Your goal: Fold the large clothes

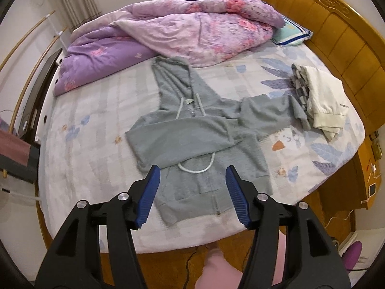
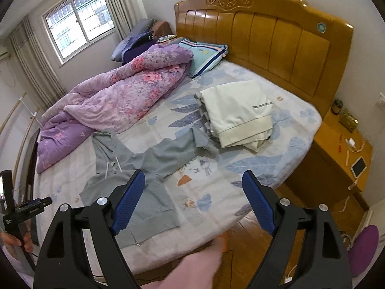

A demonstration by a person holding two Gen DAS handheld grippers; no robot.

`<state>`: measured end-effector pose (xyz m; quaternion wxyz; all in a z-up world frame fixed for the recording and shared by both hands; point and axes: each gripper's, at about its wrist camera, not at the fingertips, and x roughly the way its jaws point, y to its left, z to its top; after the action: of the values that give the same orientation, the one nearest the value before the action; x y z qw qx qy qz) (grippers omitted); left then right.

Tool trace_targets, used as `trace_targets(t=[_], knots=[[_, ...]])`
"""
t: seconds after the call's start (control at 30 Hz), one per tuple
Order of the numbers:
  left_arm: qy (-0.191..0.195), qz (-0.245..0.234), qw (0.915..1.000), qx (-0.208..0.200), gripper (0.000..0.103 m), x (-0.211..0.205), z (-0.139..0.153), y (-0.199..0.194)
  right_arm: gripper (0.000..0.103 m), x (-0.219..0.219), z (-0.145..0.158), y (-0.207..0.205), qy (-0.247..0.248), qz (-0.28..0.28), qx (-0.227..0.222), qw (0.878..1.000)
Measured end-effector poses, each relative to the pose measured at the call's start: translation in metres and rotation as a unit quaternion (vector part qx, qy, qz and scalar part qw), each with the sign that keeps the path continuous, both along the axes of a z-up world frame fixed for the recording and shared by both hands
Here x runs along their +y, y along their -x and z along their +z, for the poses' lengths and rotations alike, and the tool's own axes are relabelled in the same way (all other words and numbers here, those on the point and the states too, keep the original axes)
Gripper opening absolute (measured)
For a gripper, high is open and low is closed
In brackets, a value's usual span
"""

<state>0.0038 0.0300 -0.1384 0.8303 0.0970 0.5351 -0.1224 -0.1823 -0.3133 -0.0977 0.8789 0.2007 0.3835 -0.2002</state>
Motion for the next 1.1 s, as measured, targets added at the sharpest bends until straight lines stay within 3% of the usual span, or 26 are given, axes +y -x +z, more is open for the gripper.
trace_targets(t=[0.27, 0.43, 0.63, 0.8, 1.1], knots=[[-0.015, 0.016, 0.9997, 0.011, 0.061, -0.085, -0.011, -0.04, 0.082, -0.082, -0.018, -0.062, -0.01, 0.053, 0.005, 0.999], [-0.037, 0.063, 0.9965, 0.041, 0.061, -0.143, -0.025, -0.079, 0.082, -0.151, -0.033, -0.126, -0.031, 0.105, 0.017, 0.994], [-0.071, 0.117, 0.989, 0.056, 0.068, -0.181, -0.038, -0.109, 0.083, -0.193, -0.064, -0.201, -0.078, 0.17, 0.041, 0.982], [-0.092, 0.141, 0.9829, 0.075, 0.069, -0.199, -0.061, -0.129, 0.083, -0.203, -0.113, -0.249, -0.102, 0.202, 0.093, 0.97], [-0.107, 0.162, 0.9741, 0.116, 0.071, -0.206, -0.122, -0.149, 0.083, -0.204, -0.242, -0.294, -0.17, 0.203, 0.198, 0.944]])
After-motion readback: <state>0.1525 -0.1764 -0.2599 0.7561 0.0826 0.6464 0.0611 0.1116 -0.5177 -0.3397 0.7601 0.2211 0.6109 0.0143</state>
